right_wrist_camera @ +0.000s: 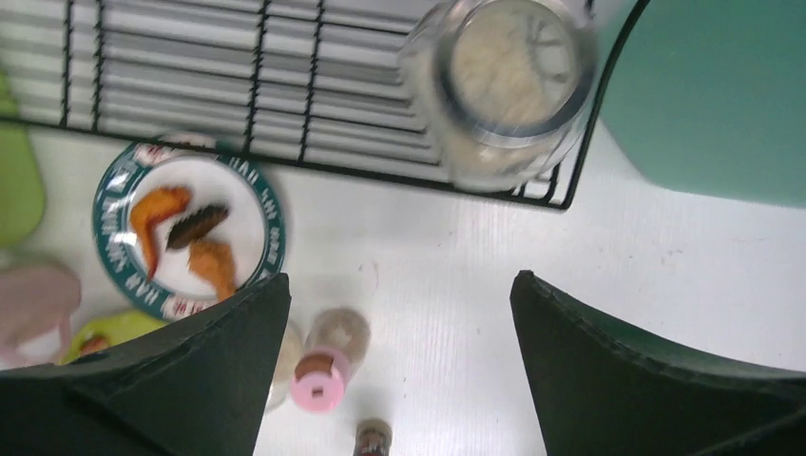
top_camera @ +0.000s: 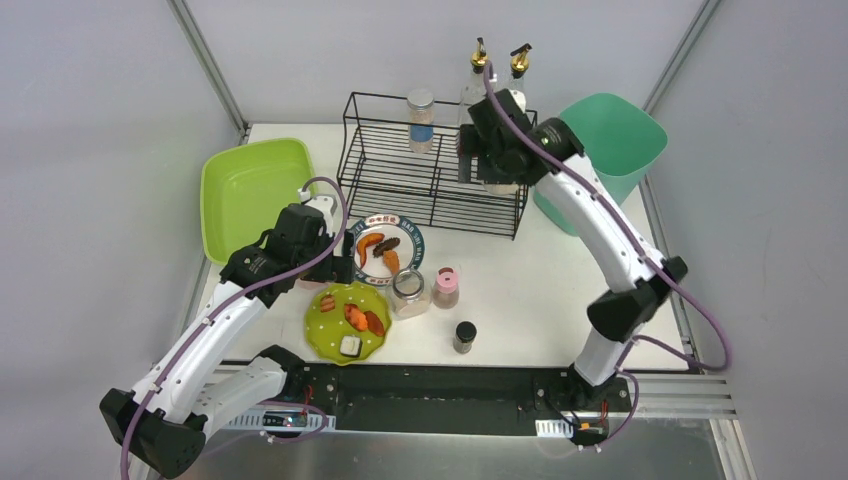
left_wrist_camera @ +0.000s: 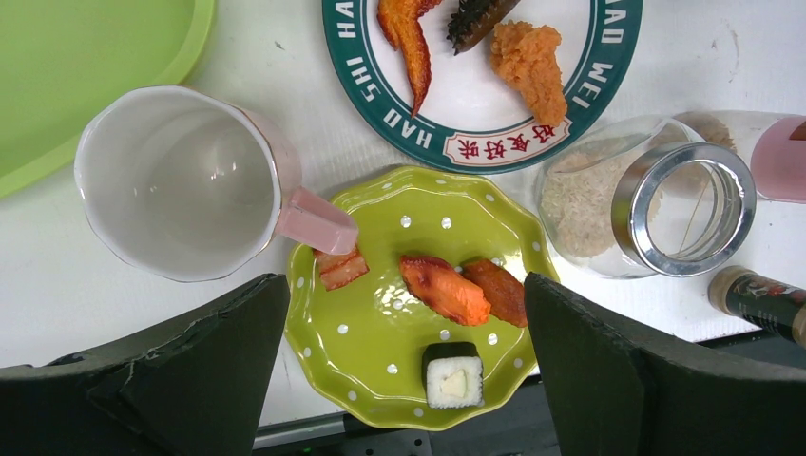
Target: Clear the kitchen counter
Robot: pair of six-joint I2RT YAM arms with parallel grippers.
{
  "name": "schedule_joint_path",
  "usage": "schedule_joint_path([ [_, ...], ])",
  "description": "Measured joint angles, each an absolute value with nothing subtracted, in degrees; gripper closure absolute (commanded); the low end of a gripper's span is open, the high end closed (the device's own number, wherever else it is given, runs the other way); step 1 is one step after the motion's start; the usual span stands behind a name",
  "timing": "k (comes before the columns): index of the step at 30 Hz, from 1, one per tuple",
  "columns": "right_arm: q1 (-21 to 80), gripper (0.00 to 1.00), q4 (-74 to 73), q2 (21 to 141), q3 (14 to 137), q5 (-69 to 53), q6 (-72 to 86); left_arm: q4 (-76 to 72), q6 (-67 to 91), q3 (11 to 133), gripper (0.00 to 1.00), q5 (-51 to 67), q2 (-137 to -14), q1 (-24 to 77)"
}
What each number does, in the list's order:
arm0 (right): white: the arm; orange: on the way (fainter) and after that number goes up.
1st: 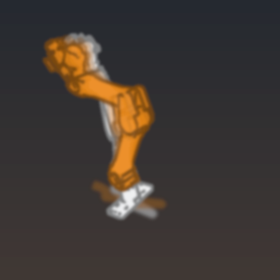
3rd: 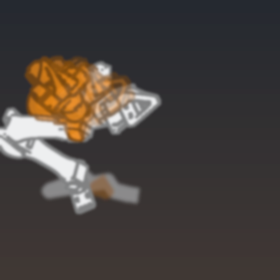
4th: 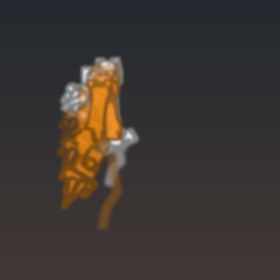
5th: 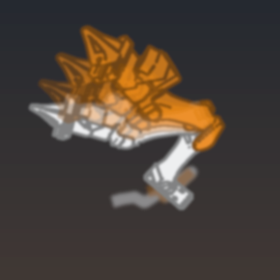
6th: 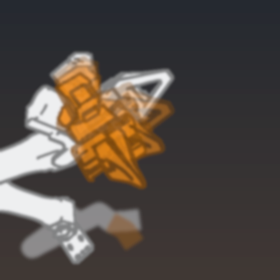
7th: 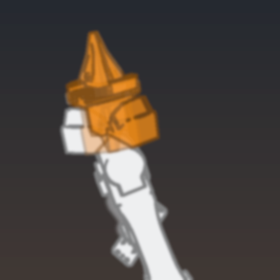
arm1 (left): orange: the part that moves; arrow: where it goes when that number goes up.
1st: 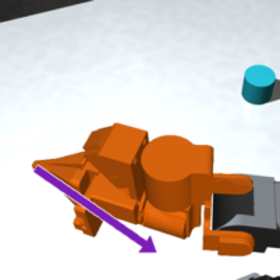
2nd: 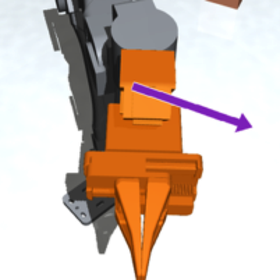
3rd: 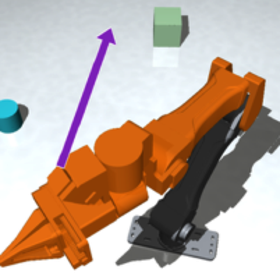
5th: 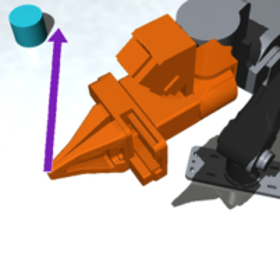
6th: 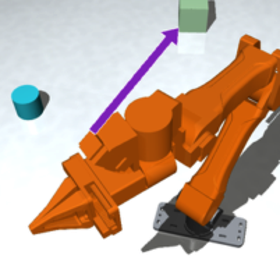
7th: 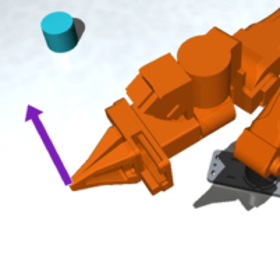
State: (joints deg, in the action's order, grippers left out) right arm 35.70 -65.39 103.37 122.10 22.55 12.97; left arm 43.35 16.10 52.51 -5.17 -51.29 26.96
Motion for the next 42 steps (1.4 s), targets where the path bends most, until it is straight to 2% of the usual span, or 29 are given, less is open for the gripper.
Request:
schedule_joint_path([
  [6, 46.7, 0.09, -62.11, 91.18, 110.85, 23.16, 13.96, 43.35, 16.1, 52.51, 0.01, -5.45, -51.24, 26.96],
  [10, 51.62, 0.07, -60.82, 88.44, 106.5, 21.78, 15.27, 43.35, 16.1, 52.51, 0.01, -6.66, -50.94, 26.96],
  [21, 62.98, 0.02, -57.91, 99.44, 105.49, 18.39, 18.0, 43.35, 16.71, 52.38, 0.01, -14.87, -42.92, 26.96],
  [29, 65.32, 0.01, -55.29, 105.41, 103.94, 16.34, 19.92, 43.29, 17.61, 51.55, 0.01, -21.61, -35.77, 26.94],
  [42, 65.56, 0.01, -51.79, 108.84, 97.56, 14.98, 22.31, 43.18, 17.65, 51.09, 0.01, -23.0, -35.31, 26.94],
])
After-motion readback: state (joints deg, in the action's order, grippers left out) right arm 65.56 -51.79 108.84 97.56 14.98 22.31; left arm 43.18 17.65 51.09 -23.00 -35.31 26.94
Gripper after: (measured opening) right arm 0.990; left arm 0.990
